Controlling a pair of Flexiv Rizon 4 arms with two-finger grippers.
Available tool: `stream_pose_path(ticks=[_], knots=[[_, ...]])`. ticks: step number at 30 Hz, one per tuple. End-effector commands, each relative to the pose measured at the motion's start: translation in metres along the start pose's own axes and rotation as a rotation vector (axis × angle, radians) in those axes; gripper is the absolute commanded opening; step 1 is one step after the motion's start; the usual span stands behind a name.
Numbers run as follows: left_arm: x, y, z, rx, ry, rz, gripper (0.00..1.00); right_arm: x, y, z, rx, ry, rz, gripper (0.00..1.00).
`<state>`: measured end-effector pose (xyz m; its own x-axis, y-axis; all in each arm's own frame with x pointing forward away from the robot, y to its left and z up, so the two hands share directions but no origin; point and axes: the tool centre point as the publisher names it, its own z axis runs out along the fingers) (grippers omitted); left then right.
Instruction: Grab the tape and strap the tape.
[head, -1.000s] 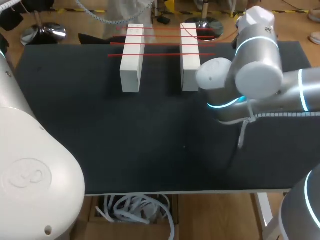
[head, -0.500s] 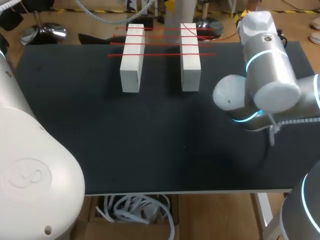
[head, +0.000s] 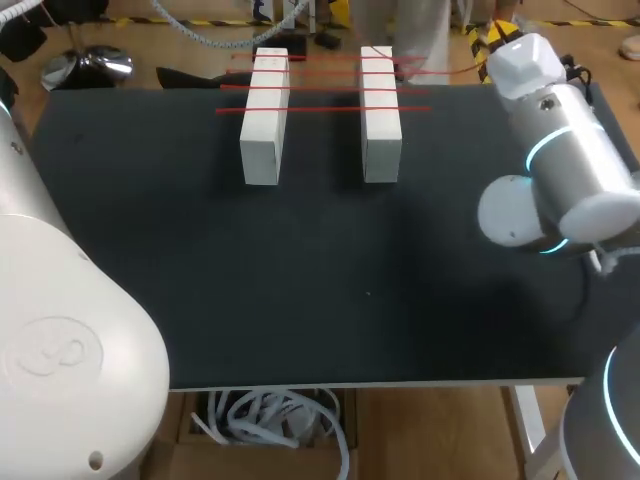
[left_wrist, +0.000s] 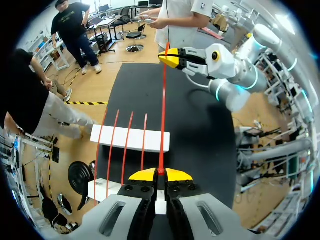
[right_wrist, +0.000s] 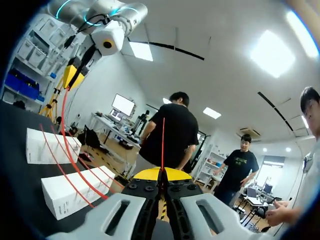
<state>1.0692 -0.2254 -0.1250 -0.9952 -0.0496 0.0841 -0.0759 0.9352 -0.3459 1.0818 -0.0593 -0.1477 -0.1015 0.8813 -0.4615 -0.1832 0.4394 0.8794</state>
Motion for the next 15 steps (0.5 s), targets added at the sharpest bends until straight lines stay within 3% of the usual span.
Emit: stream_pose_path(ticks=[1, 8, 15], knots=[[0.001, 0.000, -0.001, -0.003, 0.000, -0.001, 0.00, -0.004, -0.004, 0.001, -0.022, 0.069, 0.006, 0.00], [0.001, 0.000, -0.001, -0.003, 0.000, -0.001, 0.00, -0.004, -0.004, 0.001, -0.022, 0.069, 0.006, 0.00], [0.001, 0.000, -0.001, -0.003, 0.000, -0.001, 0.00, -0.005, 0.006, 0.007, 0.018, 0.058, -0.230, 0.00]])
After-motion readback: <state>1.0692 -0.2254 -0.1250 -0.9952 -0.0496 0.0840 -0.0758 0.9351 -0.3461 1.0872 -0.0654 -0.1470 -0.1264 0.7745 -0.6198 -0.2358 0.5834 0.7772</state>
